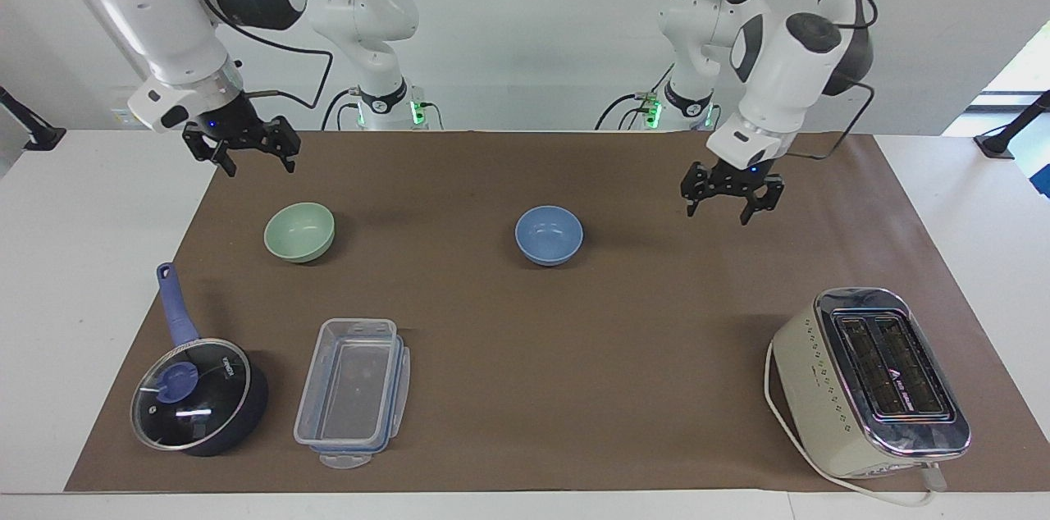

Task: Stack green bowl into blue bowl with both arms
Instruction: 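Release the blue bowl and return the left gripper to rest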

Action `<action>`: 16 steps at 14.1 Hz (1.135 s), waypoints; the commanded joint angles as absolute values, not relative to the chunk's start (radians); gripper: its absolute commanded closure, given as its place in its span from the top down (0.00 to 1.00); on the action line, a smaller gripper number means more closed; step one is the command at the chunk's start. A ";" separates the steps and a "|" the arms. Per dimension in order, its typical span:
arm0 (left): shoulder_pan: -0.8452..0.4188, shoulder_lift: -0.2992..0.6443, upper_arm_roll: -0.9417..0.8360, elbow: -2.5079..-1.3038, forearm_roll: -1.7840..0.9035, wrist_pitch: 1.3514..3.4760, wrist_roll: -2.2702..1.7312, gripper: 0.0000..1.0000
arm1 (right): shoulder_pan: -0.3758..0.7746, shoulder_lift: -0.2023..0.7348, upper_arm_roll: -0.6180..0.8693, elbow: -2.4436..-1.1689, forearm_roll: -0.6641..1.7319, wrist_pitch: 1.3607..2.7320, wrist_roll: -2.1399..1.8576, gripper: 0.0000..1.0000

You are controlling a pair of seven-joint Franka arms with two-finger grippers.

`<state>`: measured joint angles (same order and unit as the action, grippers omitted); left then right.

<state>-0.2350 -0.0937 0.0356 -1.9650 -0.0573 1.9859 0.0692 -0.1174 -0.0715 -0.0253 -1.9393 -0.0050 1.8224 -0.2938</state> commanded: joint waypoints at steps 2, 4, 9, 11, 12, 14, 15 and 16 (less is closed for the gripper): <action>-0.147 -0.060 0.025 -1.708 -0.025 1.726 0.181 1.00 | -0.182 0.000 -0.023 -2.040 -0.009 1.977 -0.449 1.00; -0.126 -0.045 0.026 -1.604 0.015 1.625 0.221 1.00 | -0.212 0.011 -0.023 -2.100 -0.006 2.058 -0.481 1.00; -0.118 0.071 0.034 -1.341 0.025 1.419 0.235 1.00 | -0.252 0.084 -0.023 -2.166 0.011 2.178 -0.537 1.00; -0.118 0.052 0.029 -1.361 0.026 1.422 0.233 1.00 | -0.261 0.116 -0.021 -2.172 0.012 2.223 -0.528 1.00; -0.121 0.020 0.028 -1.406 0.025 1.430 0.227 1.00 | -0.261 0.120 -0.021 -2.175 0.015 2.224 -0.526 1.00; -0.123 0.014 0.026 -1.440 0.015 1.445 0.224 1.00 | -0.258 0.120 -0.021 -2.177 0.015 2.223 -0.526 1.00; -0.123 0.018 0.026 -1.450 0.014 1.443 0.224 1.00 | -0.258 0.120 -0.021 -2.178 0.015 2.221 -0.526 0.96; -0.121 0.021 0.026 -1.462 0.014 1.447 0.224 1.00 | -0.258 0.118 -0.021 -2.183 0.015 2.221 -0.528 0.79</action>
<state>-0.1265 0.0363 0.0311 -1.4196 0.0078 1.4511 0.2180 -0.2437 0.1300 -0.0301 -2.1639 -0.0032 2.2062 -0.5077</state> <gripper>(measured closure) 0.000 0.035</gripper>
